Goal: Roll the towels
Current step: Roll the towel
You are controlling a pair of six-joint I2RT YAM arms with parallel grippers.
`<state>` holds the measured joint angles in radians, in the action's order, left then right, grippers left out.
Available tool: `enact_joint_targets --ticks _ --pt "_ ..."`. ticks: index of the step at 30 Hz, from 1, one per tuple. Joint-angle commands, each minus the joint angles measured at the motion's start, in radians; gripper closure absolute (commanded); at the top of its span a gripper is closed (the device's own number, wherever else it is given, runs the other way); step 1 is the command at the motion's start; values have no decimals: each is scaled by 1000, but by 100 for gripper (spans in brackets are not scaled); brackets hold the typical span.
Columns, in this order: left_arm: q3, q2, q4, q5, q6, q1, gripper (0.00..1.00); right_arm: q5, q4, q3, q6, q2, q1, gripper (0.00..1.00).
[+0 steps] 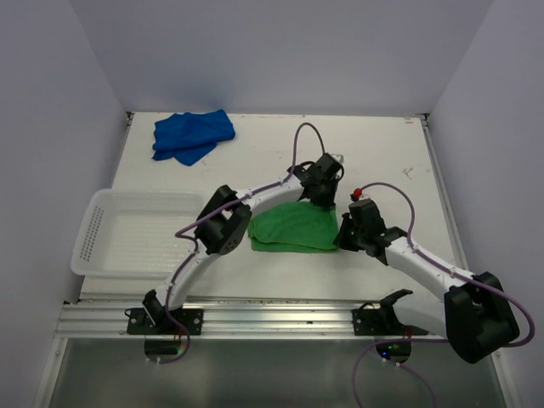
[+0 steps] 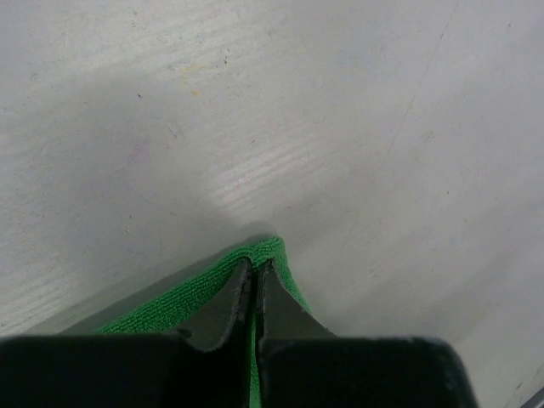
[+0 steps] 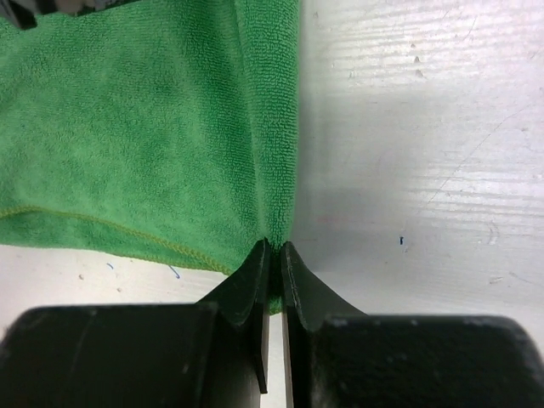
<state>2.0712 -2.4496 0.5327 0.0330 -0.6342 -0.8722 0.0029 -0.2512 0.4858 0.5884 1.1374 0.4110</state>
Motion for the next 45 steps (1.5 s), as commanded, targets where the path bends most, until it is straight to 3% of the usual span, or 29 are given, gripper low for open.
enact_joint_targets --ticks 1,17,33,45 --pt "-13 55 -54 -9 30 53 100 106 -126 54 -29 2 60 100" --pt "-155 196 -214 45 97 84 100 449 -275 161 -25 76 311 100" --pt "-321 267 -313 81 108 104 100 598 -333 246 27 191 449 100" --pt "-339 261 -361 131 134 125 100 707 -342 298 67 306 561 100"
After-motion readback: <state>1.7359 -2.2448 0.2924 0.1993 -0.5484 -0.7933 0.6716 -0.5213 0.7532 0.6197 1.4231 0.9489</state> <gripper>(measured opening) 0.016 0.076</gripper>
